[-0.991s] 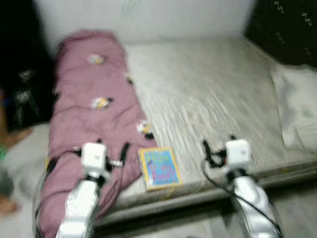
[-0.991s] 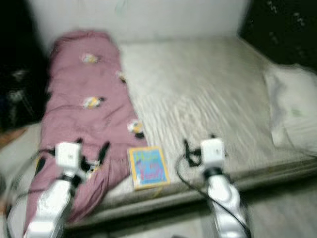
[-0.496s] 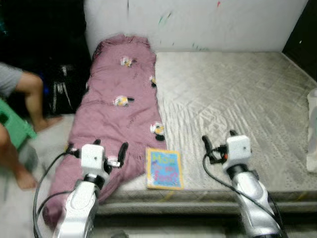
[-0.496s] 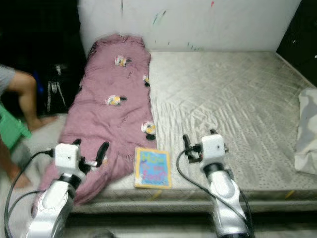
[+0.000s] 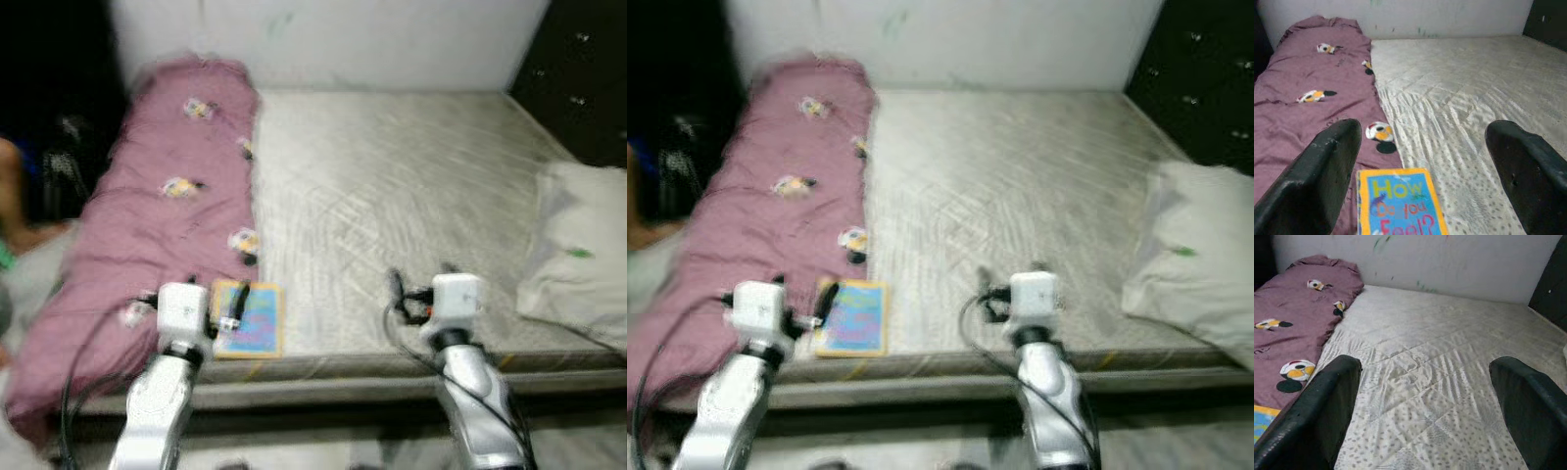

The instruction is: Clean up the room

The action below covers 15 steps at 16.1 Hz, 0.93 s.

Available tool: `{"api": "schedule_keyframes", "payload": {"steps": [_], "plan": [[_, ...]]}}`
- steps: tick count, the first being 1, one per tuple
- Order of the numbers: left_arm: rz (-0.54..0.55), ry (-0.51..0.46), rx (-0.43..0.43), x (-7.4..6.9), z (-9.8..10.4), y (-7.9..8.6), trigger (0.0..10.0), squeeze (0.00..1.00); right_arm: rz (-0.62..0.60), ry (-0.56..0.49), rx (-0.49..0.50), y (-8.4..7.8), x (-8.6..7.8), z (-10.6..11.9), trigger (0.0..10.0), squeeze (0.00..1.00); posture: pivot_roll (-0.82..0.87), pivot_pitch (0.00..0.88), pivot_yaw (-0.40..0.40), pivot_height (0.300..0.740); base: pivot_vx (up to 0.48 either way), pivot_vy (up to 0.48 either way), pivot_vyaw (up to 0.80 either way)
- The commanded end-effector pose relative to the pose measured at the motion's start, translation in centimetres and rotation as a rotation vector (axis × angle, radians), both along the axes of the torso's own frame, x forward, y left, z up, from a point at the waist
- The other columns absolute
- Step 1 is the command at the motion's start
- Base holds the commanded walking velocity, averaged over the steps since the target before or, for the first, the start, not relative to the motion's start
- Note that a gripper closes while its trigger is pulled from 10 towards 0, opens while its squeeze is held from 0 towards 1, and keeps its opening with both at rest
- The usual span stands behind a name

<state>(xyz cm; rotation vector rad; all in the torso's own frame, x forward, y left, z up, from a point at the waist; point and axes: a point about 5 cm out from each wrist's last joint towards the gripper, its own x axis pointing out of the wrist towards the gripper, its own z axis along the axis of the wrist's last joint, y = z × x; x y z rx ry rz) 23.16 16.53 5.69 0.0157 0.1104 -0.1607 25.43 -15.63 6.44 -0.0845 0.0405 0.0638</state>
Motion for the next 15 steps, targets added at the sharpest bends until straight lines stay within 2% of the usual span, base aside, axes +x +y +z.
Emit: {"api": "schedule_keyframes", "payload": {"steps": [1, 4, 11, 15], "plan": [[-0.016, -0.02, 0.004, 0.37, 0.43, -0.23, 10.0, 0.0, -0.024, -0.015, -0.025, -1.18, 0.27, 0.44, 10.0, 0.0, -0.02, 0.0, -0.012, 0.74, 0.0, -0.401, 0.0], [-0.002, -0.023, -0.001, 0.52, 0.44, -0.19, 10.0, 0.0, -0.01, -0.03, -0.034, -1.28, 0.61, 0.86, 10.0, 0.0, -0.02, 0.0, -0.023, 0.74, 0.0, -0.396, 0.47], [-0.04, -0.049, -0.027, 0.44, 0.73, -0.37, 10.0, 0.0, -0.01, -0.025, -0.04, -1.59, 0.69, 0.79, 10.0, 0.0, -0.03, 0.0, -0.018, 0.74, 0.0, 0.0, 0.0], [-0.052, -0.051, -0.034, 0.46, 0.74, -0.52, 10.0, 0.0, -0.015, -0.03, -0.047, -1.85, 0.82, 0.95, 10.0, 0.0, -0.04, 0.0, -0.017, 0.74, 0.241, 0.0, 0.0]]}}
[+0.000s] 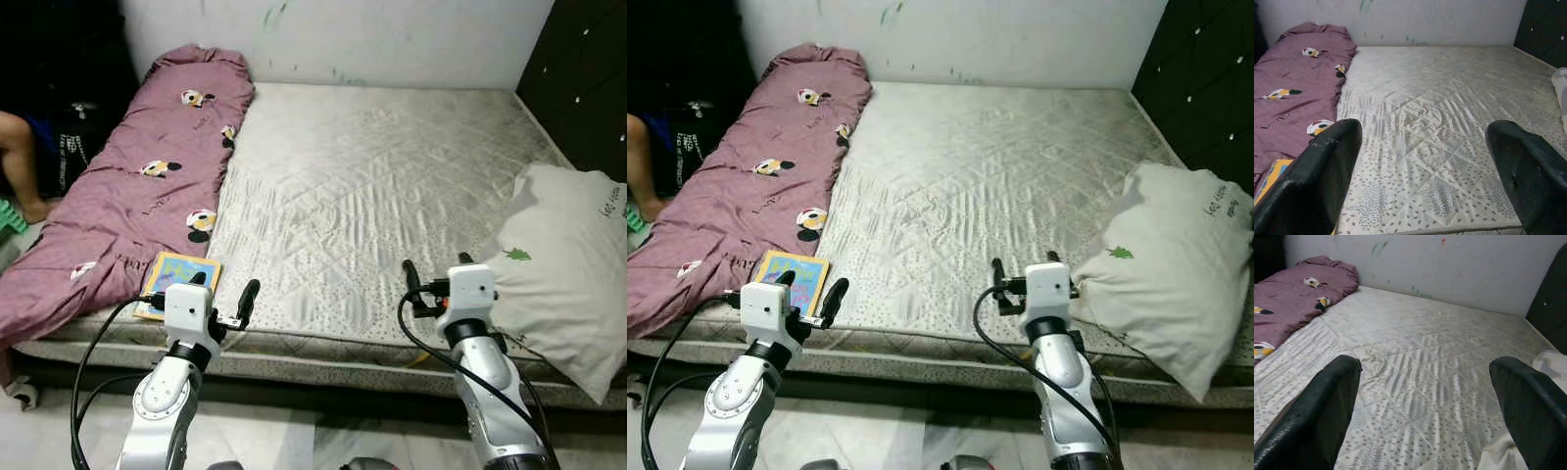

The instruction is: Clean up the room

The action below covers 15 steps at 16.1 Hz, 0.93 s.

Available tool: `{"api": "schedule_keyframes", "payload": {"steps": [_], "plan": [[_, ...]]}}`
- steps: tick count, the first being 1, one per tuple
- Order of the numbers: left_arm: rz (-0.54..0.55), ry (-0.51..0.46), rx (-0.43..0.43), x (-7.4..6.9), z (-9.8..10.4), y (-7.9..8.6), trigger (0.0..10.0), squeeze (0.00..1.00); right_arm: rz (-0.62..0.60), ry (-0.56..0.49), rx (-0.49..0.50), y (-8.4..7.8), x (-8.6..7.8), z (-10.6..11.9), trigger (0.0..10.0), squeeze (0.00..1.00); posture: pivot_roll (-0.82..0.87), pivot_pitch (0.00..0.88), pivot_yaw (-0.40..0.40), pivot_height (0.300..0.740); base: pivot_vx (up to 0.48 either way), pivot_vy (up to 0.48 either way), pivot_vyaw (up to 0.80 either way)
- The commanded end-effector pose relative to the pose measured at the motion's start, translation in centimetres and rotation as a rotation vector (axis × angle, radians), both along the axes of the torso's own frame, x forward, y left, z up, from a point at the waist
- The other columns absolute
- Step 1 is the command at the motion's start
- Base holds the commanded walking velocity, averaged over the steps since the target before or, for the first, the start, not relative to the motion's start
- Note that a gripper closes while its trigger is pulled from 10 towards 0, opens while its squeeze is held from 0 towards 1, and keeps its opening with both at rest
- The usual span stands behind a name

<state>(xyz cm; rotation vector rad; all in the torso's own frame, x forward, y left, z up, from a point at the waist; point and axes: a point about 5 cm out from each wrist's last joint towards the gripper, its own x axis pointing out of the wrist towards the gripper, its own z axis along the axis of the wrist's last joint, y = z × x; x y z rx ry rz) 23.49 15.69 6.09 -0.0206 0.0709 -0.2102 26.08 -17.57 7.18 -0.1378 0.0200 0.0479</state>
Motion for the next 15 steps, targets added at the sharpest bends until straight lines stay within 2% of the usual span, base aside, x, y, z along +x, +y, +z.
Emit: {"api": "schedule_keyframes", "payload": {"steps": [1, 6, 15], "plan": [[-0.005, -0.016, 0.006, 0.16, 0.34, 0.31, 10.0, 0.0, 0.001, -0.009, 0.004, 0.1, 0.24, 0.25, 10.0, 0.0, -0.04, 0.0, -0.016, 0.74, 0.259, 0.0, 0.0], [-0.015, -0.023, 0.009, 0.3, 0.45, 0.39, 10.0, 0.0, 0.013, -0.025, -0.007, 0.32, 0.52, 0.74, 10.0, 0.0, -0.04, 0.0, -0.014, 0.74, 0.285, 0.0, 0.0], [-0.018, -0.001, 0.012, -0.33, 0.07, 0.31, 10.0, 0.0, 0.007, -0.002, 0.017, 0.14, 0.36, 0.19, 10.0, 0.0, -0.02, 0.0, -0.021, 0.74, 0.325, 0.0, 0.0]]}}
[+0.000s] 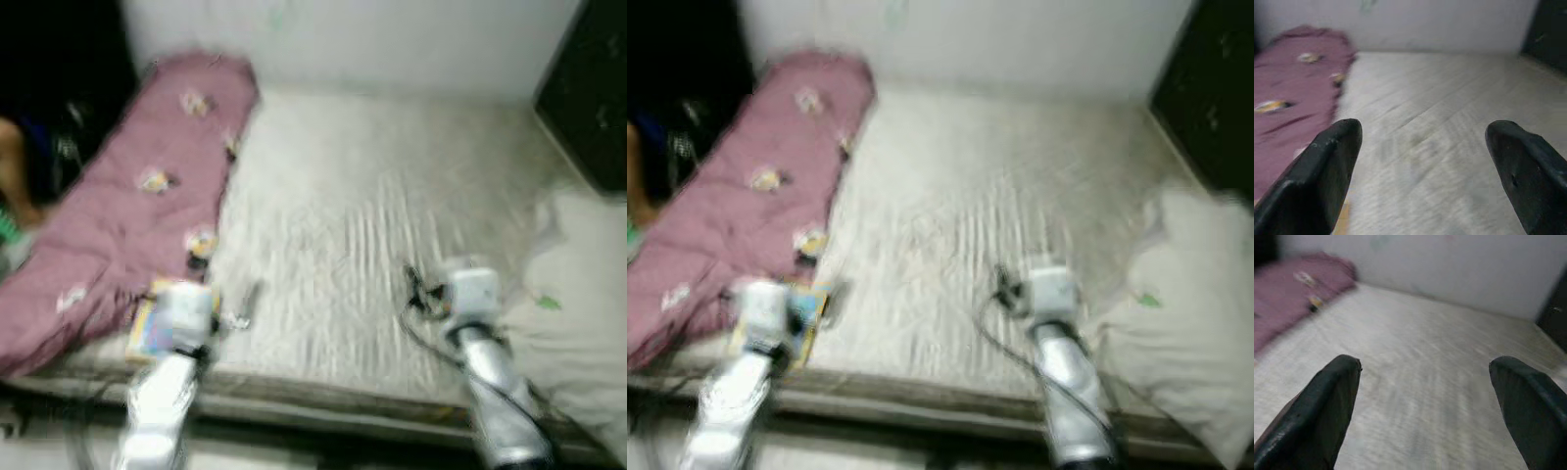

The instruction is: Clean up the room

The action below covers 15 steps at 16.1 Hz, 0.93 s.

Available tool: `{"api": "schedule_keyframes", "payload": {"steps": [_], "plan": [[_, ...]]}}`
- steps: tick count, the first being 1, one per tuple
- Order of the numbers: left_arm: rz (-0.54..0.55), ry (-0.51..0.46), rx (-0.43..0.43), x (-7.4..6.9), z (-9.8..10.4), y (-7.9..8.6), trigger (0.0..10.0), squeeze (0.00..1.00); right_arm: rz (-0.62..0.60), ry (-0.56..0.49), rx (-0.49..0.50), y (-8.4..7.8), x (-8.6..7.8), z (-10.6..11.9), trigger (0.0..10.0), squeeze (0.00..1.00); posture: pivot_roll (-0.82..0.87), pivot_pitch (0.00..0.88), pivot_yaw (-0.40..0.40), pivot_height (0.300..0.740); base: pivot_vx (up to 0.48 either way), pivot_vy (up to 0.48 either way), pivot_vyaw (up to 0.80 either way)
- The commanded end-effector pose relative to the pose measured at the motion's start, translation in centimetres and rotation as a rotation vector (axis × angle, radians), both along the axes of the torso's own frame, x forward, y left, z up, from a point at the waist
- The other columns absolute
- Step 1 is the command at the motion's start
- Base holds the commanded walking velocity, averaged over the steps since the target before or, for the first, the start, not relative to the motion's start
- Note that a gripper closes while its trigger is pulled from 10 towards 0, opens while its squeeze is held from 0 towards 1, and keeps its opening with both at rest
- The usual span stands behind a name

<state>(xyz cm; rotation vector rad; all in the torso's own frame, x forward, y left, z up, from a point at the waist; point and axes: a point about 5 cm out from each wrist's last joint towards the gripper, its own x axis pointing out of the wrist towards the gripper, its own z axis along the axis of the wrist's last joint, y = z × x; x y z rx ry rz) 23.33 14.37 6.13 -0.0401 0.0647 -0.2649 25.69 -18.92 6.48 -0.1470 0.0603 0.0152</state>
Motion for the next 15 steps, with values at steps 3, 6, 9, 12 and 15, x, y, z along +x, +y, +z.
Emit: {"api": "schedule_keyframes", "payload": {"steps": [3, 6, 9, 12, 15], "plan": [[0.077, 0.02, 0.062, -0.09, -0.24, 1.91, 10.0, 0.0, 0.03, -0.019, 0.041, 1.3, 0.56, 0.51, 10.0, 0.0, -0.02, 0.0, -0.024, 0.74, 0.0, 0.0, 0.0], [0.081, 0.024, 0.054, -0.04, -0.24, 1.93, 10.0, 0.0, 0.028, -0.014, 0.046, 1.36, 0.47, 0.27, 10.0, 0.0, -0.01, 0.0, -0.021, 0.74, 0.0, -0.087, -0.64], [0.082, 0.024, 0.056, 0.08, -0.18, 1.95, 10.0, 0.0, 0.025, -0.017, 0.048, 1.33, 0.73, 0.33, 10.0, 0.0, -0.01, 0.0, -0.021, 0.74, 0.0, -0.287, -0.28], [0.08, 0.021, 0.059, 0.06, -0.15, 1.93, 10.0, 0.0, 0.02, -0.017, 0.042, 1.13, 0.74, 0.38, 10.0, 0.0, -0.01, 0.0, -0.02, 0.74, 0.0, -0.354, 0.0], [0.077, 0.022, 0.059, 0.1, -0.16, 1.83, 10.0, 0.0, 0.018, -0.015, 0.042, 1.05, 0.77, 0.33, 10.0, 0.0, -0.01, 0.0, -0.021, 0.74, 0.0, -0.358, 0.0]]}}
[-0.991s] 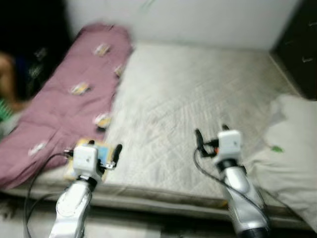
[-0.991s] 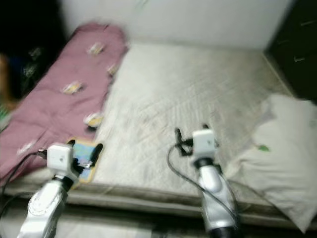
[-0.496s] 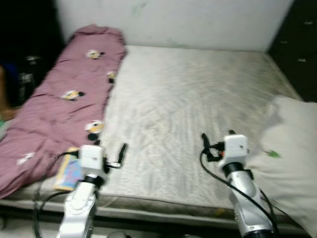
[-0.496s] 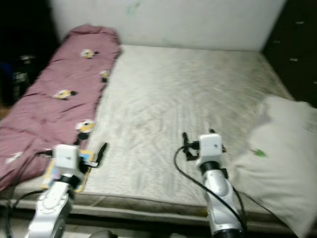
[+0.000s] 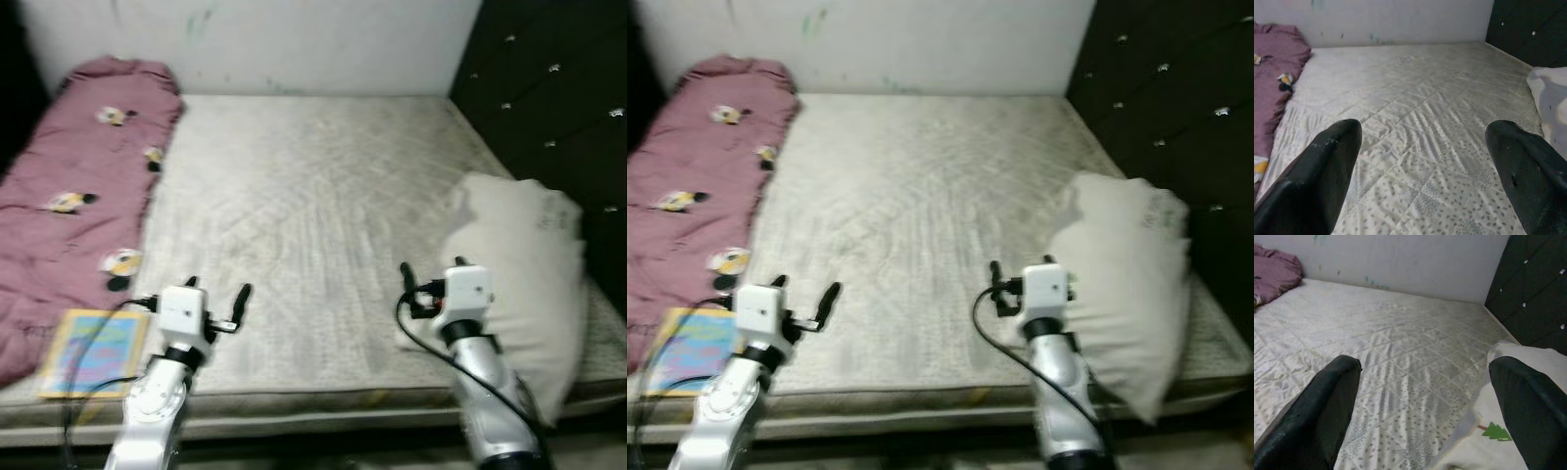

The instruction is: Clean up the room

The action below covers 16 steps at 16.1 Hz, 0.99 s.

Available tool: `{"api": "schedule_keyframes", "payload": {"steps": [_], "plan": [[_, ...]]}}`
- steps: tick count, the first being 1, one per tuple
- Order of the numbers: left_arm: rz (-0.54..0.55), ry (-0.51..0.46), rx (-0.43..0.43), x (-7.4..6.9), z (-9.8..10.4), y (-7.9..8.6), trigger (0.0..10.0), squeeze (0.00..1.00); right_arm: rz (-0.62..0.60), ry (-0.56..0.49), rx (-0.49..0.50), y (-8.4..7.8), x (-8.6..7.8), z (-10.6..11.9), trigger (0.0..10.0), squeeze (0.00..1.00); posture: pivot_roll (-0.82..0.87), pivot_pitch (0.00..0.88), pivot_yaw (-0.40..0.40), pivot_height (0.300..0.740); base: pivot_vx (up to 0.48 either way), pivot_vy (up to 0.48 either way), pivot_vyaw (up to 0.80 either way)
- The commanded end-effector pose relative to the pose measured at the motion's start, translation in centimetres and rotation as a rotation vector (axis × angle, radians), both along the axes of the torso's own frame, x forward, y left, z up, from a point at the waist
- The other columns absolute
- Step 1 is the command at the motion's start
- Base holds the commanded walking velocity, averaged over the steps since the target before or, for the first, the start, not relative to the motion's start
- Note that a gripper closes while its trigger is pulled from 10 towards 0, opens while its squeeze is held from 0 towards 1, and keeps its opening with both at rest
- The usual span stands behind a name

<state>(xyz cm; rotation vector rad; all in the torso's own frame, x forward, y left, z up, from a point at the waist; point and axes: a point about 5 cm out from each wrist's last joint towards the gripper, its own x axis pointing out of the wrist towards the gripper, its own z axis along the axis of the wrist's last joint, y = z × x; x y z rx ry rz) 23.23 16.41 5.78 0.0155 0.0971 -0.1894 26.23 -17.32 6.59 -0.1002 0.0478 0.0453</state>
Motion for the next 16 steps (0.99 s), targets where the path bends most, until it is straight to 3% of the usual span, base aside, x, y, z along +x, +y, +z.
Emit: {"api": "schedule_keyframes", "payload": {"steps": [1, 16], "plan": [[0.003, -0.005, -0.003, 0.2, 0.2, -0.21, 10.0, 0.0, -0.011, -0.004, -0.007, -0.54, 0.25, 0.21, 10.0, 0.0, -0.01, 0.0, -0.021, 0.74, 0.0, -0.36, 0.0], [-0.01, -0.001, -0.016, 0.19, -0.01, -0.73, 10.0, 0.0, -0.011, -0.001, -0.03, -0.89, 0.21, 0.18, 10.0, 0.0, -0.02, 0.0, -0.026, 0.74, 0.0, -0.472, 0.0]]}}
